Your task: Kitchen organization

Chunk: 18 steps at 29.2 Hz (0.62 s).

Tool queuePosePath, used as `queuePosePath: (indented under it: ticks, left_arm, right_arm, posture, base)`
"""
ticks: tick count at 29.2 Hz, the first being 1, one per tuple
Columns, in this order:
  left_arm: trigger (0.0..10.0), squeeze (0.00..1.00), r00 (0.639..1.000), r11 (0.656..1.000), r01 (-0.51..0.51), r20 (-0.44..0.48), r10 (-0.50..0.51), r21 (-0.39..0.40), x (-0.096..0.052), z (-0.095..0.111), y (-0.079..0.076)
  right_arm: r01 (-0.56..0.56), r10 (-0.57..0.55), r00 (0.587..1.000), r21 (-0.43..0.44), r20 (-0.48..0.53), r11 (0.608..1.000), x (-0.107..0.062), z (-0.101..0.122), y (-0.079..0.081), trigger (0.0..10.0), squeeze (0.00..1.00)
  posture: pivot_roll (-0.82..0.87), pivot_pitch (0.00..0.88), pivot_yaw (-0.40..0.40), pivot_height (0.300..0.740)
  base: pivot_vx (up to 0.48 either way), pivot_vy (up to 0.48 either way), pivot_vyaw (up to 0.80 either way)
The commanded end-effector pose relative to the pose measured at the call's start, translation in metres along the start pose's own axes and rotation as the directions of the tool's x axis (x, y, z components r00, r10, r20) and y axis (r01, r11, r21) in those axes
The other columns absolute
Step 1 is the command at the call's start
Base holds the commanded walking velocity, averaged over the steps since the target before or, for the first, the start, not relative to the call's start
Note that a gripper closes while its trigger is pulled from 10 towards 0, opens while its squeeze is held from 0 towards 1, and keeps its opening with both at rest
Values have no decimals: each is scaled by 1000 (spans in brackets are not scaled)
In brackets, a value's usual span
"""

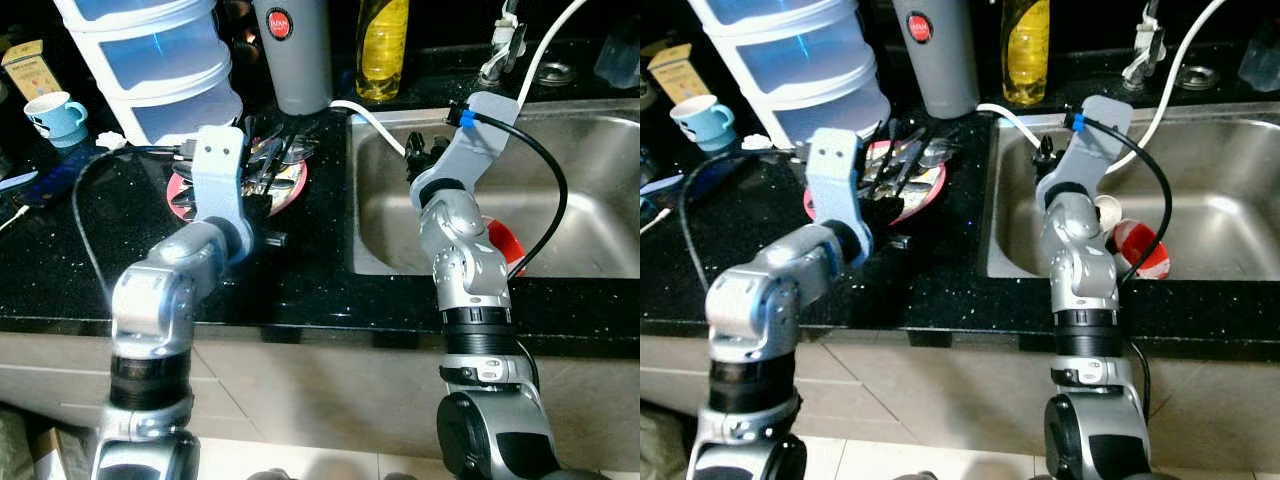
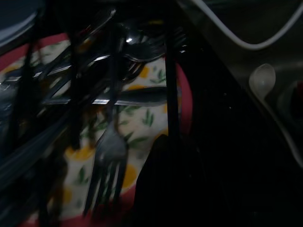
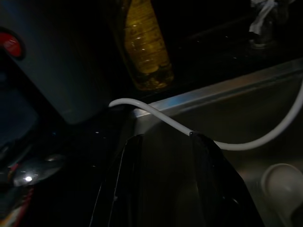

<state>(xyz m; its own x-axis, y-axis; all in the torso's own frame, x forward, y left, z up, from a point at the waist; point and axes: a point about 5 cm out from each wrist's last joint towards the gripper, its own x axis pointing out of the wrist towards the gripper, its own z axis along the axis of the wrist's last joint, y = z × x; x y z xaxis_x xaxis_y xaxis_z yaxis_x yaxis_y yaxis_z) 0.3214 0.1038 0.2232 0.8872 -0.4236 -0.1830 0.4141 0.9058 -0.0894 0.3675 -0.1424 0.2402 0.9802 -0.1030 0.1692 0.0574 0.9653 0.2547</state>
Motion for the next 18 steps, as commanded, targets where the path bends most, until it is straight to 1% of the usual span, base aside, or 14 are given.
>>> queuePosePath:
  ticks: [1,3,4,6,7,9,12,13,16,18]
  left_arm:
    - [10000,0,1000,999,3,0,-3,39,5,0,4]
    - [10000,0,999,998,45,1,-45,53,14,1,1]
    - [10000,0,996,995,91,0,-91,47,19,0,-4]
    - [10000,0,988,987,153,-2,-153,43,25,-2,-12]
    - [10000,0,988,987,153,-2,-153,43,25,-2,-12]
    - [10000,0,977,977,214,-16,-213,21,29,-6,-19]
    - [10000,0,962,963,269,-42,-269,-12,34,-12,-25]
    - [10000,0,951,952,306,-53,-306,3,35,-15,-28]
    - [10000,0,945,946,324,-54,-323,8,36,-16,-30]
    - [10000,169,933,934,357,-43,-357,-1,37,-16,-35]
  right_arm:
    - [-13,13,1000,16,-5,1000,1,-2,7,10000,0]
    - [-19,19,1000,15,-8,1000,-1,-3,9,10000,0]
    - [-15,15,1000,13,-12,1000,-2,-5,8,10000,0]
    - [-6,6,1000,9,-17,1000,-4,-6,4,10000,0]
    - [-6,6,1000,9,-17,1000,-4,-6,4,10000,0]
    - [1,-1,1000,3,-12,1000,-3,-4,2,10000,0]
    - [7,-7,1000,-1,-3,1000,-2,-1,-1,10000,0]
    - [10,-10,1000,1,-1,1000,-2,0,-1,10000,0]
    - [9,-9,1000,3,-1,1000,-3,-1,0,10000,0]
    - [5,-5,1000,4,-11,1000,-5,-4,1,10000,0]
  posture:
    - [131,5,153,740]
    - [122,8,152,740]
    - [113,4,152,740]
    - [100,0,153,740]
    - [100,0,153,740]
    - [91,0,158,740]
    - [95,3,156,740]
    - [98,14,152,740]
    - [98,18,149,740]
    - [97,14,148,740]
  base:
    - [0,0,0]
    - [0,0,0]
    - [0,0,0]
    - [0,0,0]
    - [0,0,0]
    - [0,0,0]
    - [0,0,0]
    - [0,0,0]
    - [0,0,0]
    - [0,0,0]
